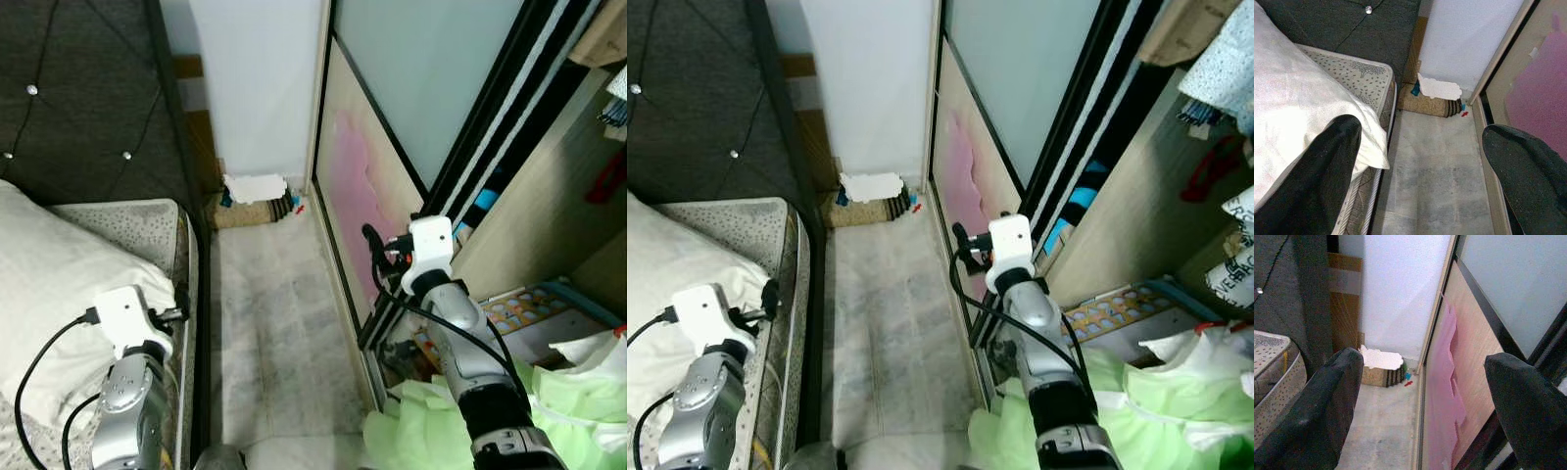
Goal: Clean up the room
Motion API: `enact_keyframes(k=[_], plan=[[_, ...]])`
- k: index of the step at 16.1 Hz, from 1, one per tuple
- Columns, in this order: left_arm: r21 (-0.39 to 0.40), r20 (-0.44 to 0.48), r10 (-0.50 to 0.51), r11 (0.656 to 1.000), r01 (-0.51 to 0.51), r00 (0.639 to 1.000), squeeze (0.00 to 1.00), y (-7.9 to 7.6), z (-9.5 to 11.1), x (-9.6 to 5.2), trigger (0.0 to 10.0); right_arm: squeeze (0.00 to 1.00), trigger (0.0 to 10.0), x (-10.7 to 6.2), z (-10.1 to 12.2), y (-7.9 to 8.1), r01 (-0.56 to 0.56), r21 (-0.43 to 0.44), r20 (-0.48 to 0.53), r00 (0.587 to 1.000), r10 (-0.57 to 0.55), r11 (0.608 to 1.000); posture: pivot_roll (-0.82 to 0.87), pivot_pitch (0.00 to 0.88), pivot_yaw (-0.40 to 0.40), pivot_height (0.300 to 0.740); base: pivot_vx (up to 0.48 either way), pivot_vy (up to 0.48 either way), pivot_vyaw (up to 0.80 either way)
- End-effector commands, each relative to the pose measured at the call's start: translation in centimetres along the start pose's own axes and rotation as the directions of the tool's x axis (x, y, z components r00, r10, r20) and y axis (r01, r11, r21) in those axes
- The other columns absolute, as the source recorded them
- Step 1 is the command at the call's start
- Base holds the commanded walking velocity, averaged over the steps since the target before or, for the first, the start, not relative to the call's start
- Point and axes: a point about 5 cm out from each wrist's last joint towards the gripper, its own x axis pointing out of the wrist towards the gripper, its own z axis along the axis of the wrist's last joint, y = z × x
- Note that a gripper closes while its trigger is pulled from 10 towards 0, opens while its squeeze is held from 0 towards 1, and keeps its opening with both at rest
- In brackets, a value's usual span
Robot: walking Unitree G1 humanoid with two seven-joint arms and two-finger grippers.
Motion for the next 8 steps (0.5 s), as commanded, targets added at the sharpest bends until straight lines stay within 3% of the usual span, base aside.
enact_keyframes(k=[1,6,8], plan=[[-0.005,0.002,-0.019,1.000,0.019,1.000,0.00,0.0,0.2,-0.1,10.0,0.00,10.0,-0.3,-0.3,-0.1,0.004,0.008,-0.005,1.000,-0.004,1.000,0.01,0.000,-0.080,0.740,0.000,0.000,0.00],[0.009,0.012,-0.053,0.999,0.053,0.999,0.00,-0.6,1.0,0.7,10.0,0.00,10.0,-1.0,-0.4,-0.6,0.025,0.031,-0.005,1.000,-0.025,0.999,-0.03,0.000,-0.033,0.740,0.000,0.000,0.72],[0.073,0.027,-0.080,0.994,0.077,0.996,0.00,-0.8,1.6,0.8,10.0,0.00,10.0,-1.0,-0.1,-0.5,0.024,0.055,0.008,1.000,-0.025,0.998,-0.03,0.000,-0.024,0.740,0.000,0.000,0.80]])
